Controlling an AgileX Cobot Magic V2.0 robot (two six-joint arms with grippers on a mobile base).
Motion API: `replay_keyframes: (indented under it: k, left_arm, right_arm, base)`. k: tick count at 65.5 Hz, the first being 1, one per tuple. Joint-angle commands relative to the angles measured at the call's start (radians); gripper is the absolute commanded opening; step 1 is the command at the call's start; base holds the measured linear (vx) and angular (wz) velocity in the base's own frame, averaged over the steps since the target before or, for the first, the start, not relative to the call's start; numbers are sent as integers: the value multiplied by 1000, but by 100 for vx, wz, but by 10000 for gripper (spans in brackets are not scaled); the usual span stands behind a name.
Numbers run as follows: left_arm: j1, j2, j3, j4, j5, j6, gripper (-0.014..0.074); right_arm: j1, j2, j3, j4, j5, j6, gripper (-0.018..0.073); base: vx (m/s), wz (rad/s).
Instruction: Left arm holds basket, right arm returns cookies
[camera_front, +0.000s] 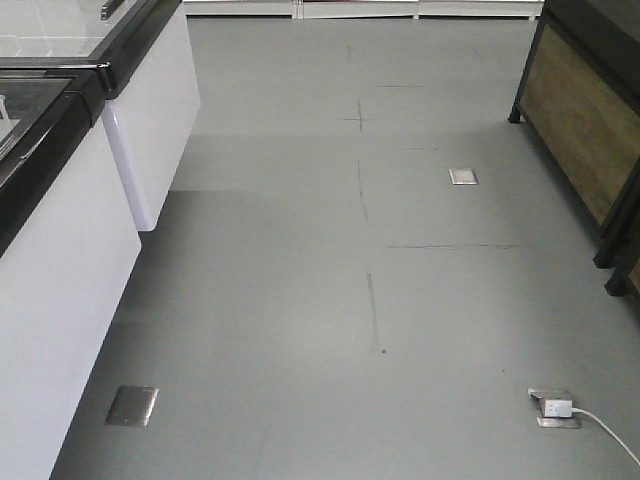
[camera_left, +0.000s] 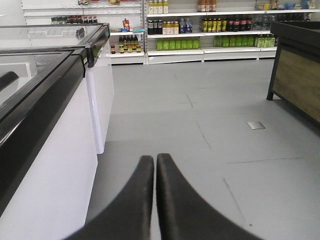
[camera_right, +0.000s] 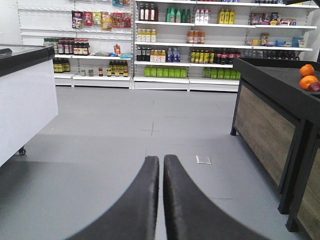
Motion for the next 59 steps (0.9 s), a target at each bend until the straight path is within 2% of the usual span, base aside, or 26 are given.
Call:
replay_keyframes:
  k: [1,59]
  left_arm:
    - [-6,-16,-31,0,-71,-1,-8]
    - [-6,-16,-31,0,-71,-1,-8]
  right_arm:
    - [-1,-13,17,-3,-72,-3,-11]
    - [-1,-13,17,-3,-73,-3,-10]
  base:
    - [0,0]
    - [0,0]
